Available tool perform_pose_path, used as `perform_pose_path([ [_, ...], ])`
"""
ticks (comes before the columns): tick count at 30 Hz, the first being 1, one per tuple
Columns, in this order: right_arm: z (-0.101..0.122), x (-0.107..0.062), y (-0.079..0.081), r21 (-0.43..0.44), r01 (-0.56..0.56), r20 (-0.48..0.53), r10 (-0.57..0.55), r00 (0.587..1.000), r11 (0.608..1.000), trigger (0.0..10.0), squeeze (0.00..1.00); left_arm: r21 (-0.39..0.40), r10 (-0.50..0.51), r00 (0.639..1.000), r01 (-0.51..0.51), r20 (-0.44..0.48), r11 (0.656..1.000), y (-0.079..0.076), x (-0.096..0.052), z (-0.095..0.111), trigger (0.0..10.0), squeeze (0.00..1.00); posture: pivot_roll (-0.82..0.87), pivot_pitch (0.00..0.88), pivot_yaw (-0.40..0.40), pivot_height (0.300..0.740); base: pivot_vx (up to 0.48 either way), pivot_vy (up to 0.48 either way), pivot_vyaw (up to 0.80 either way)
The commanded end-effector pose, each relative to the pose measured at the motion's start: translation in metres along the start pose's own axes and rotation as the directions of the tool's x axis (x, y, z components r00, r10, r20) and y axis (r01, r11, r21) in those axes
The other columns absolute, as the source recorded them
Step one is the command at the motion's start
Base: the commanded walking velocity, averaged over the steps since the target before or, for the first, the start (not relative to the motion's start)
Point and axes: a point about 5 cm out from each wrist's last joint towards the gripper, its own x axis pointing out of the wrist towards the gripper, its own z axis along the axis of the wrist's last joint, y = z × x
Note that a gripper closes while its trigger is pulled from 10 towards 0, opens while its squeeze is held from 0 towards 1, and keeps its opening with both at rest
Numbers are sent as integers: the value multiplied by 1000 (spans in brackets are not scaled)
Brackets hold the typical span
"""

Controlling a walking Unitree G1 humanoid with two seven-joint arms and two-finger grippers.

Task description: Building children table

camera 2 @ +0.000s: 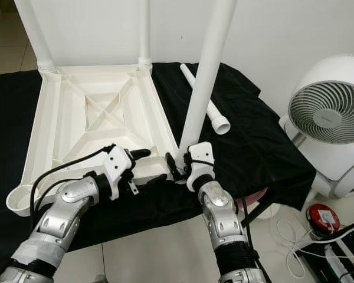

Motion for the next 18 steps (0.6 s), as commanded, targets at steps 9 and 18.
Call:
perform_pose_path([
  [9, 9, 13, -6, -101, -241, 26, 245, 969, 965, 10000, 0, -24, 145, 989, -145, 6, 989, -2, 2, -7, 10000, 0, -21, 0, -53, 740, 0, 0, 0],
  [18, 7, 16, -21, -103, -298, 9, 300, 954, 949, 0, 0, -11, 127, 992, -127, -21, 992, 1, 0, -7, 10000, 0, -7, 0, -85, 740, 0, 0, 0],
])
